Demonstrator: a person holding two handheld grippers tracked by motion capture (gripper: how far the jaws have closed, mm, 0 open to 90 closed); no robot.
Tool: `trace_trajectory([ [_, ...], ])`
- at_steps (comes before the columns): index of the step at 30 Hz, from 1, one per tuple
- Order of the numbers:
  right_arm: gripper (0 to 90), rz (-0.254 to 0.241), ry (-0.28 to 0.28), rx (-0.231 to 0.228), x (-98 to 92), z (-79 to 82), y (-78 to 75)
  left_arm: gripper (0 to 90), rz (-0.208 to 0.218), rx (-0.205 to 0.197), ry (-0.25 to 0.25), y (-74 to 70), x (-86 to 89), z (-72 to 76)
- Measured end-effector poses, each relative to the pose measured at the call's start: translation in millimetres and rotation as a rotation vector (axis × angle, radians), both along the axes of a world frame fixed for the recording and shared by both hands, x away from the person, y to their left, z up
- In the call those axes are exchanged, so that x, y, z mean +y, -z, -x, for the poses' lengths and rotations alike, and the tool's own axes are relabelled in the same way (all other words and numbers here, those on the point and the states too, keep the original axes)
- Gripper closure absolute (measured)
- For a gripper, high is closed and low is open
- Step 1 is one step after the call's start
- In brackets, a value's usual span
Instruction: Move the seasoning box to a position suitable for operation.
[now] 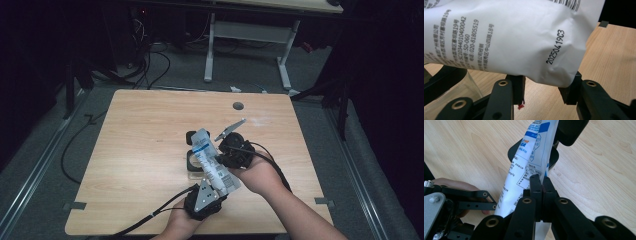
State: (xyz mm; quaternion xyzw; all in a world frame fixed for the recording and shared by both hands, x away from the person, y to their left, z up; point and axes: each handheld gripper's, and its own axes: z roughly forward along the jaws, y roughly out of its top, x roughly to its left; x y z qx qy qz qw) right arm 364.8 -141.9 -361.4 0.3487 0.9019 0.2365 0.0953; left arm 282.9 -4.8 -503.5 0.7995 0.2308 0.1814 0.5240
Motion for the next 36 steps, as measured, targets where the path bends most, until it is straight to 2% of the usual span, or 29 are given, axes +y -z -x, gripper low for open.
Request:
trace_trajectory([
  [10,90.0,0.028,-0.012,-0.002,5.1,-3.7,2.9,62.1,-0.002,-0.002,0.000,-1.4,-0.4,-0.4],
  [23,90.0,0.055,-0.021,-0.014,9.1,-8.2,0.7,62.2,0.017,-0.009,-0.008,-6.9,-4.9,-3.1],
  [36,90.0,0.075,-0.024,-0.014,13.2,-11.9,1.9,62.1,0.031,0.001,-0.014,-9.6,-7.7,-5.7],
])
